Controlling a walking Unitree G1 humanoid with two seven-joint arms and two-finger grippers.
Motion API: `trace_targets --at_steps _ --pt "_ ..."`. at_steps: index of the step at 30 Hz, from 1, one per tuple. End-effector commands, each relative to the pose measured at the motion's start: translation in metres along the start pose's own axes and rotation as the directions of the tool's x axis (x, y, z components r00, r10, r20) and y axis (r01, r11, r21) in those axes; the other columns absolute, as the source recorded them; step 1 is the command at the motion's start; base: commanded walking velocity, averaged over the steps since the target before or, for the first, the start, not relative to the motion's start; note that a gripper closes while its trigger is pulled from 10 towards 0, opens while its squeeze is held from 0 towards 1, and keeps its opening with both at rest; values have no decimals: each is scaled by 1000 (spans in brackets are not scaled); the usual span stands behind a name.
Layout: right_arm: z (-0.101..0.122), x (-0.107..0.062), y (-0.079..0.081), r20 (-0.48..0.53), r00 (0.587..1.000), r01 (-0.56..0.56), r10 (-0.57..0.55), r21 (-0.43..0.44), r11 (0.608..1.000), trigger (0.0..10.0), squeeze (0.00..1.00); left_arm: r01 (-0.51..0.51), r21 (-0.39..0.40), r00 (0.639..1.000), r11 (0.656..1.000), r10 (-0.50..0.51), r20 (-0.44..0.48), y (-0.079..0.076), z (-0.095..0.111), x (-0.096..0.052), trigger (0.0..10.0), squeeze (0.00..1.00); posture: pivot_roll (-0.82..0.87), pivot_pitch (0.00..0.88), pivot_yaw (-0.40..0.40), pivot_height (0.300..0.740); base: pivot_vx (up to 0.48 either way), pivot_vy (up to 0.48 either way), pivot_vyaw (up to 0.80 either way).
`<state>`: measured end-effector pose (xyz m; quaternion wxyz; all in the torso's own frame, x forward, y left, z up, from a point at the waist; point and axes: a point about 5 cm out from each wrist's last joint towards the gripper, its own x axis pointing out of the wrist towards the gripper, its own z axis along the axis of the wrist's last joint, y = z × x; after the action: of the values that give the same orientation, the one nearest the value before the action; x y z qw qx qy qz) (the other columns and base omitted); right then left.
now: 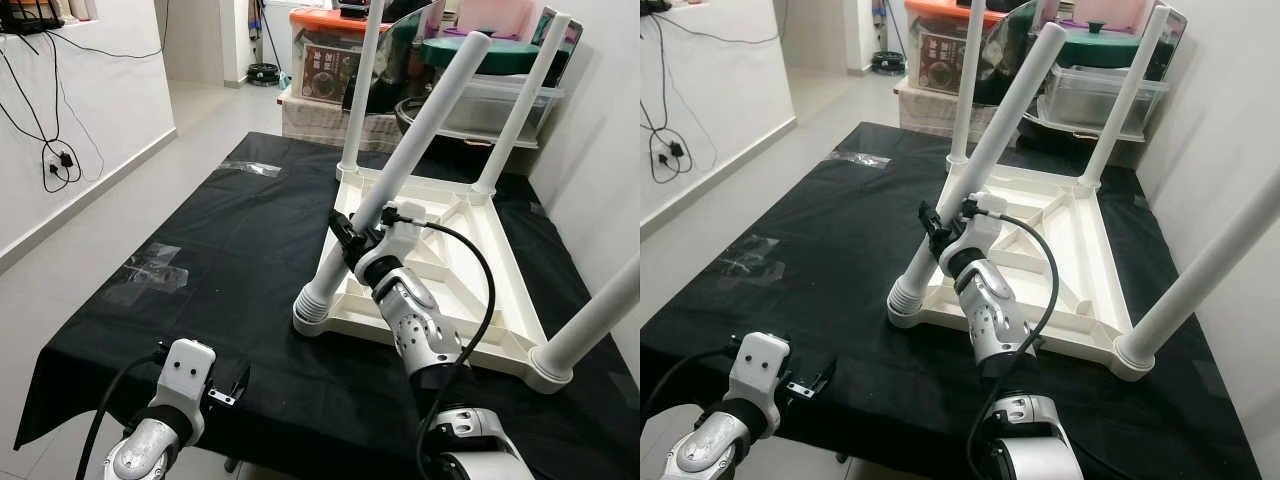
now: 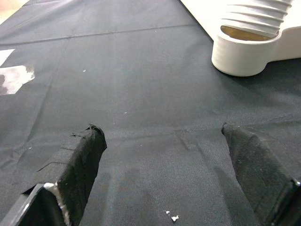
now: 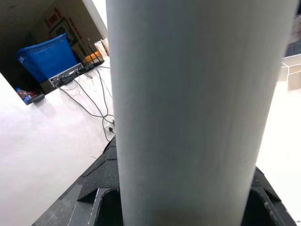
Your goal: Building children table
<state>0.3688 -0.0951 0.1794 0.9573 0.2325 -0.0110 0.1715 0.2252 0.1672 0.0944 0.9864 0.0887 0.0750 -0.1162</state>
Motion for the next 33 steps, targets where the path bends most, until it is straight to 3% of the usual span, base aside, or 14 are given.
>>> trace_targets --at_steps 1,2,3,4,5,8,12,18,22,24,27,28,29,33 --pt "-16 -8 -8 -59 998 29 -30 -18 999 10000 0 10 12 1000 1000 -10 -15 0 -4 0 10000 0 91 0 -69 740 0 0 0" --pt "-16 -8 -7 -53 998 19 -21 -34 999 10000 0 10 12 1000 1000 -10 -15 1 -4 0 10000 0 91 0 -69 740 0 0 0" --pt "-15 -10 -1 -28 1000 -18 15 -106 994 10000 0 10 13 1000 1000 -10 -14 1 -3 0 10000 0 90 0 -67 740 0 0 0" --pt "-14 -13 12 7 994 -101 106 -241 965 10000 0 11 15 1000 1000 -11 -14 2 -3 0 10000 0 89 0 -65 740 0 0 0" --pt "-14 -13 12 7 994 -101 106 -241 965 10000 0 11 15 1000 1000 -11 -14 2 -3 0 10000 0 89 0 -65 740 0 0 0" --pt "-19 -19 27 3 975 -205 220 -350 914 10000 0 12 18 1000 1000 -12 -13 2 -3 0 10000 0 90 0 -66 740 0 0 0" --pt "-23 -19 34 -30 960 -270 280 -372 888 10000 0 10 17 1000 1000 -10 -11 2 -3 1 10000 0 96 0 -69 740 0 0 0" --pt "-22 -15 35 -49 956 -286 288 -359 888 10000 0 9 17 1000 1000 -9 -10 2 -3 1 10000 0 96 0 -70 740 0 0 0" --pt "-21 -15 40 -92 922 -378 376 -417 827 10000 0 8 16 1000 1000 -8 -10 2 -3 1 10000 0 101 0 -73 740 0 0 0" --pt "-21 -15 40 -92 922 -378 376 -417 827 10000 0 8 16 1000 1000 -8 -10 2 -3 1 10000 0 101 0 -73 740 0 0 0" --pt "-27 -17 43 -192 880 -470 434 -482 740 10000 0 12 15 1000 1000 -11 -11 1 -3 2 10000 0 96 0 -71 740 0 0 0" --pt "-27 -17 43 -192 880 -470 434 -482 740 10000 0 12 15 1000 1000 -11 -11 1 -3 2 10000 0 96 0 -71 740 0 0 0" --pt "-30 -17 43 -236 865 -499 442 -498 710 10000 0 13 15 1000 1000 -13 -11 1 -3 2 10000 0 96 0 -74 740 0 0 0" --pt "-35 -16 43 -293 848 -530 442 -500 685 10000 0 13 14 1000 1000 -13 -10 0 -3 2 10000 0 99 0 -78 740 0 0 0"
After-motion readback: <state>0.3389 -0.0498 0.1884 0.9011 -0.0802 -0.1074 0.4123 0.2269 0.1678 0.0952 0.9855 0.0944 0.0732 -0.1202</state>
